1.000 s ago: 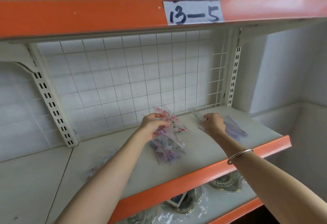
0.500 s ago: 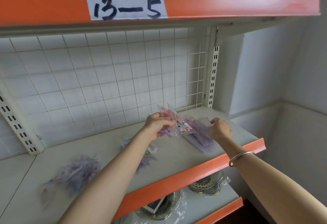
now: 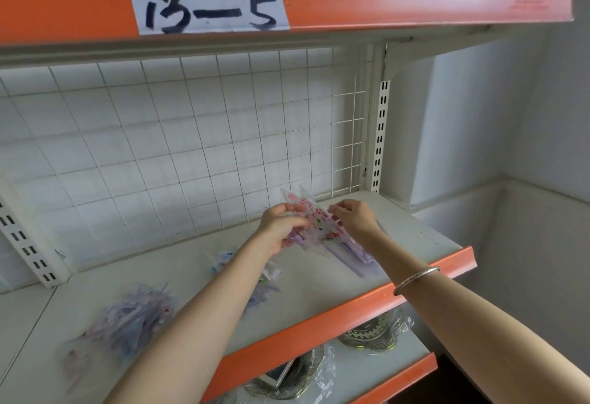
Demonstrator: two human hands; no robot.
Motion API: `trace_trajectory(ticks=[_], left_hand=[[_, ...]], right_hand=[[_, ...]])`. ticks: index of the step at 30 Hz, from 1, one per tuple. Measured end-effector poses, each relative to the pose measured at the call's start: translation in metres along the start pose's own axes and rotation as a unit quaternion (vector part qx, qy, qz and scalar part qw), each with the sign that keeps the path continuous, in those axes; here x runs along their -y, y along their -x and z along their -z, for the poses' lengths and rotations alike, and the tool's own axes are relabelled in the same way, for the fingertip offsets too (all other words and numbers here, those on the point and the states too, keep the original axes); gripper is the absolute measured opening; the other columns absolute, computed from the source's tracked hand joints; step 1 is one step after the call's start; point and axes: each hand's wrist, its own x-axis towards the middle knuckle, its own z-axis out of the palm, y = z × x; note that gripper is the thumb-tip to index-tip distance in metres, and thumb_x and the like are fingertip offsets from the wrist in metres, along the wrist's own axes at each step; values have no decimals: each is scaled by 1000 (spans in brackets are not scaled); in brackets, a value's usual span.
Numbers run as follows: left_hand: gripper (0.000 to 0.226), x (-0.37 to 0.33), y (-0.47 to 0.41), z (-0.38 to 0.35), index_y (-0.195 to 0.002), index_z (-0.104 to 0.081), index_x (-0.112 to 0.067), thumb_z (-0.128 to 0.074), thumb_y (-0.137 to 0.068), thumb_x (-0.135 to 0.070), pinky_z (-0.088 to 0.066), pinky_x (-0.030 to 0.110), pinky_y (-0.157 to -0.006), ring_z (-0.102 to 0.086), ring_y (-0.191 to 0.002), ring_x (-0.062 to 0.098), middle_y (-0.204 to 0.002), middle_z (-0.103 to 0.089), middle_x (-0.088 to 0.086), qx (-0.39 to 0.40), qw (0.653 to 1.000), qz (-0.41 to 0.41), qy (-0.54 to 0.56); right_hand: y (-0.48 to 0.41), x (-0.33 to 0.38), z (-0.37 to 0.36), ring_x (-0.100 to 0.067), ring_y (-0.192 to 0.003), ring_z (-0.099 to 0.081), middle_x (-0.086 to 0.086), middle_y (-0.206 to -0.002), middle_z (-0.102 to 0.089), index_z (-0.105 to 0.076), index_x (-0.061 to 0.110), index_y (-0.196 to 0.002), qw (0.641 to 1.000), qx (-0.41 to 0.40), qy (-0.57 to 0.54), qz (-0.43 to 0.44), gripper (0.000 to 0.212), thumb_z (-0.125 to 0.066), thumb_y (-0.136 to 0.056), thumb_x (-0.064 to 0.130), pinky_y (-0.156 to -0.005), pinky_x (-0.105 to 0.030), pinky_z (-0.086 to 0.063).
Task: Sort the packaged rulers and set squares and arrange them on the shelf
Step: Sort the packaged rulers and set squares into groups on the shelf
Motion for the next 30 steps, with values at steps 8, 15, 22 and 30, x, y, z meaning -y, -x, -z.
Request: trace_trajectory(ticks=[8, 15, 22, 30], left_hand=[[28, 3, 5, 36, -92, -70, -16, -83, -69, -6, -42, 23, -52, -61, -61, 15, -80, -72, 9, -8, 1000, -14, 18], [26, 3, 9, 82, -94, -69, -15, -78, -74, -1, -41, 18, -43, -56, -49, 10, -73, -70, 7, -46, 999, -10, 17], [24, 3, 20, 134, -87, -67, -18, -78, -74, -2, -35, 20, -49, -52, -41, 6, -67, -67, 4, -103, 994, -13, 29], [24, 6, 40, 181, -85, -66, -16, -72, -77, 5, -35, 13, -37, -51, -35, 5, -53, -65, -1, -122, 991, -3, 48]], right_hand=[[9, 25, -37, -13, -56, -50, -3, -68, -60, -63, 8, -88, 993, 62, -102, -26, 10, -70, -82, 3, -48, -20, -42], [8, 29, -59, -14, -46, -57, -8, -74, -64, -63, 2, -102, 992, 19, -106, -59, 14, -60, -88, -1, -44, -24, -45], [18, 42, -88, -15, -48, -53, -6, -69, -61, -62, 2, -104, 994, 29, -83, -67, 17, -57, -89, -2, -39, -19, -42], [37, 64, -134, -17, -53, -54, -8, -78, -64, -65, 3, -102, 995, 92, -32, -23, 19, -58, -86, -3, -46, -24, -46]])
